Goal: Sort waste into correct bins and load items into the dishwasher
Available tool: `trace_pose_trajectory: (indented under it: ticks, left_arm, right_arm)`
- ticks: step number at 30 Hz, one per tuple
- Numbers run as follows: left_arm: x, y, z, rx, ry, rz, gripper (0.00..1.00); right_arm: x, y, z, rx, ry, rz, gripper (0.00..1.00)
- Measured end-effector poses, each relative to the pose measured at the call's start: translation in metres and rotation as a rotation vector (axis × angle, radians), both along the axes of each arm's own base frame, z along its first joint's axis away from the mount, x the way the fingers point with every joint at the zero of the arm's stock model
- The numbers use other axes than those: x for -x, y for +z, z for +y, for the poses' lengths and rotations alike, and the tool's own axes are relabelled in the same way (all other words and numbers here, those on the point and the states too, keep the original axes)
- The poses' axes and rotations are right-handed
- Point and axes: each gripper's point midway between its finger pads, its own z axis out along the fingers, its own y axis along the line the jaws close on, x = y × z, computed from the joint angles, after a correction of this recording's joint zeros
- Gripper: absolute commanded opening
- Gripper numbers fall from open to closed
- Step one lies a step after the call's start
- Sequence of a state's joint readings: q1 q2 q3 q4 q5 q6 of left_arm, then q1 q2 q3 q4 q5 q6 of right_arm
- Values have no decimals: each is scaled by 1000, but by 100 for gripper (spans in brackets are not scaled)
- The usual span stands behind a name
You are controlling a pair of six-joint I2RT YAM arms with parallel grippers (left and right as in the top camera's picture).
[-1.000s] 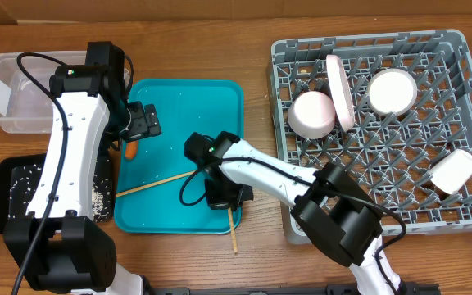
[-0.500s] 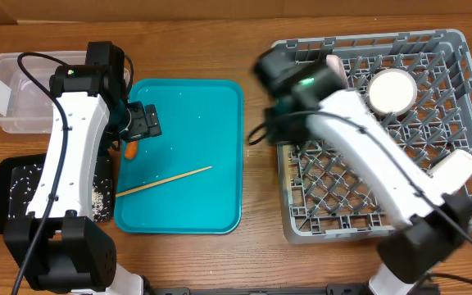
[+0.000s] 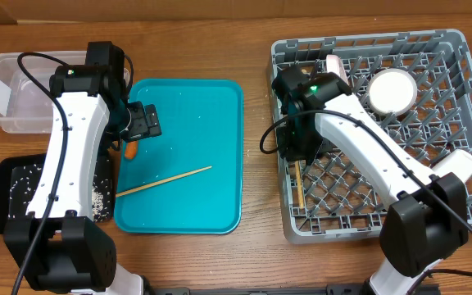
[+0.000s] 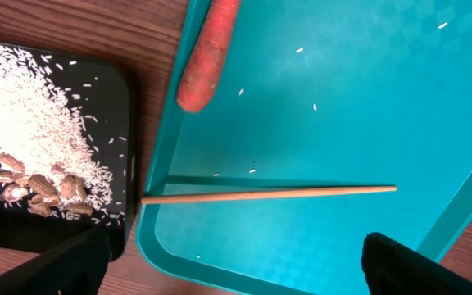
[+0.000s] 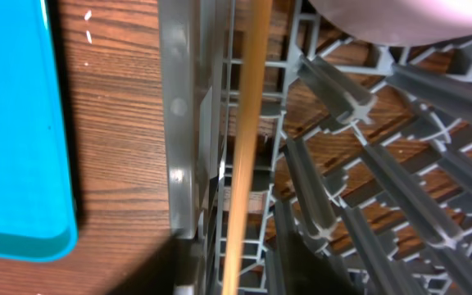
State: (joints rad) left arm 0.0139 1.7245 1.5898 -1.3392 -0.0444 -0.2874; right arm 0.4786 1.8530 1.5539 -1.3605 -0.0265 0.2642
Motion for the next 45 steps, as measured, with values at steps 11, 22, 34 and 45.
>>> trace_pose_trajectory:
  ticks: [11,22,34,45]
  left_arm:
    - [0,0,0,0,-2,2,98]
    - [12,36,89,-5,291,-99,100]
    - [79,74,180,69,747,-208,100]
    - [75,74,174,105,737,-218,100]
  right_arm:
    - [-25,41,22,-70,83,-115,63]
    - [-31,77,145,-241,608,-428,76]
    - [24,-4,267,-364,1103,-412,80]
    - [61,-77,337,-377,1374,-492,71]
